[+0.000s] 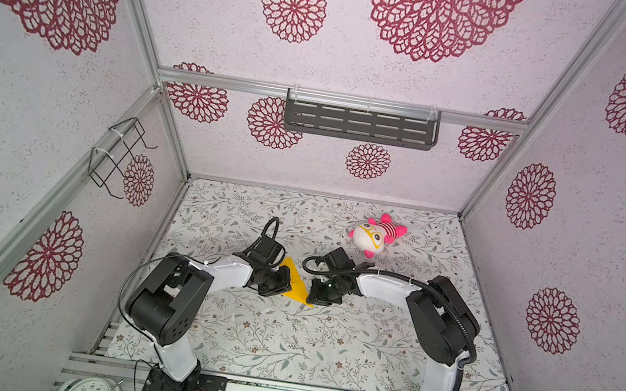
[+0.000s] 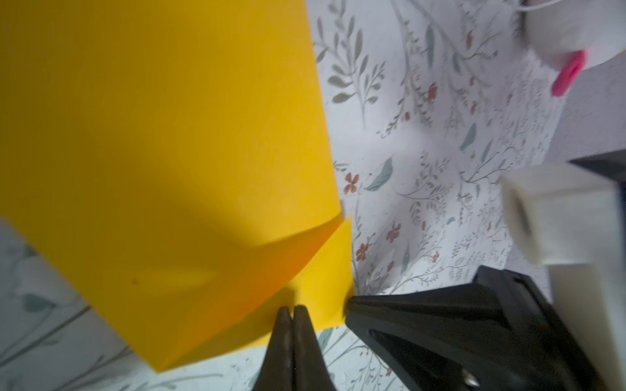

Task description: Fold a paper plane with a square sheet of paper (pick it up from the middle)

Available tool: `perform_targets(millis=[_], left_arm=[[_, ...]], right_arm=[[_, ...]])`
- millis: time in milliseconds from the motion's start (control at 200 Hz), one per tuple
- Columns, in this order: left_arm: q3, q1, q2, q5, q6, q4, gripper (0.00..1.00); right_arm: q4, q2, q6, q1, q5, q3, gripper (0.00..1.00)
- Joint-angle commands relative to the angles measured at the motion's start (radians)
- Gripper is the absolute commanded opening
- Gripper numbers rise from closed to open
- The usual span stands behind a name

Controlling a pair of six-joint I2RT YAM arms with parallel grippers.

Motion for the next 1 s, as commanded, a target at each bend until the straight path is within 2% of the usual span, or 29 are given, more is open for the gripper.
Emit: perform_targets(millis=[0,280,525,996], left_arm=[[0.031,-0.002,0.022,-0.02,0.001,-0.029,0.03],[0.027,-0.002,0.042,-0.103,0.007,-0.093,0.0],[0.011,-0.003,0.048,-0.123,0.006,-0.102,0.0],[0.012,-0.002,0.06,-0.134,0.004,-0.111,0.0]], right_arm=[[-0.065,-0.004,-0.027,-0.016,0.065,-0.024,0.11],[0.016,-0.046,-0.023,-0.005,-0.017,0.005,0.11],[0.153,0.01,0.106,0.016,-0.1,0.025,0.11],[0.153,0.08,0.168,0.033,-0.107,0.066,0.09]])
